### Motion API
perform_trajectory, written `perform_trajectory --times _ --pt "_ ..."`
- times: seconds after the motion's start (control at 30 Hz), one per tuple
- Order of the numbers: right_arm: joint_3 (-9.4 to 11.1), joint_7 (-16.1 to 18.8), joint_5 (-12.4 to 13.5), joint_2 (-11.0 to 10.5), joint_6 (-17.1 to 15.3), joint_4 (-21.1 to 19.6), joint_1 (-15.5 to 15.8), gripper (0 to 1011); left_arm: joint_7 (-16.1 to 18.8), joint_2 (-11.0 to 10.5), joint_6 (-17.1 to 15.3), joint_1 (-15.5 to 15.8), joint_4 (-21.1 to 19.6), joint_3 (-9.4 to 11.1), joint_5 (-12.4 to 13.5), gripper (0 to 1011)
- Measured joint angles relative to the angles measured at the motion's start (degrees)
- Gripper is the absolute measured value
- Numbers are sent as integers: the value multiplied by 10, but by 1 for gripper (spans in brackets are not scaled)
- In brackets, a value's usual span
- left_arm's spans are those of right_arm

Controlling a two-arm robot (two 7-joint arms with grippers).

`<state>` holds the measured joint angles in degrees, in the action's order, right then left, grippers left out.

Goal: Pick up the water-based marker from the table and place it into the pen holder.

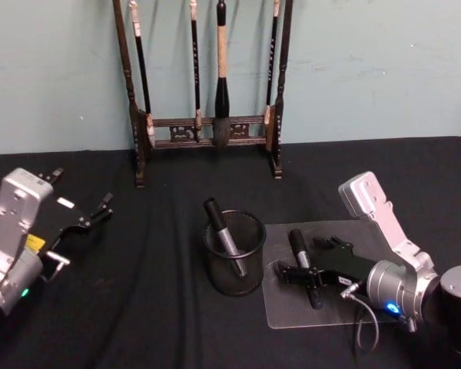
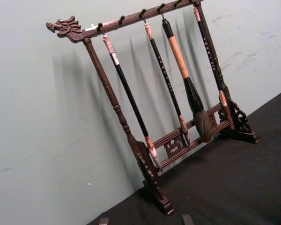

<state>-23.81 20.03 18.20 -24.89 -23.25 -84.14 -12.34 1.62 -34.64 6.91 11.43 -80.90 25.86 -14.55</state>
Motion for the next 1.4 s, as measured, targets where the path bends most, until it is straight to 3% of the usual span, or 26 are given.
perform_trajectory --times 0.43,1.4 --pt "-1 9 -18 5 5 4 3 1000 0 0 0 0 0 0 0 1009" --pt "4 13 -29 13 4 11 5 1002 0 0 0 0 0 0 0 1009"
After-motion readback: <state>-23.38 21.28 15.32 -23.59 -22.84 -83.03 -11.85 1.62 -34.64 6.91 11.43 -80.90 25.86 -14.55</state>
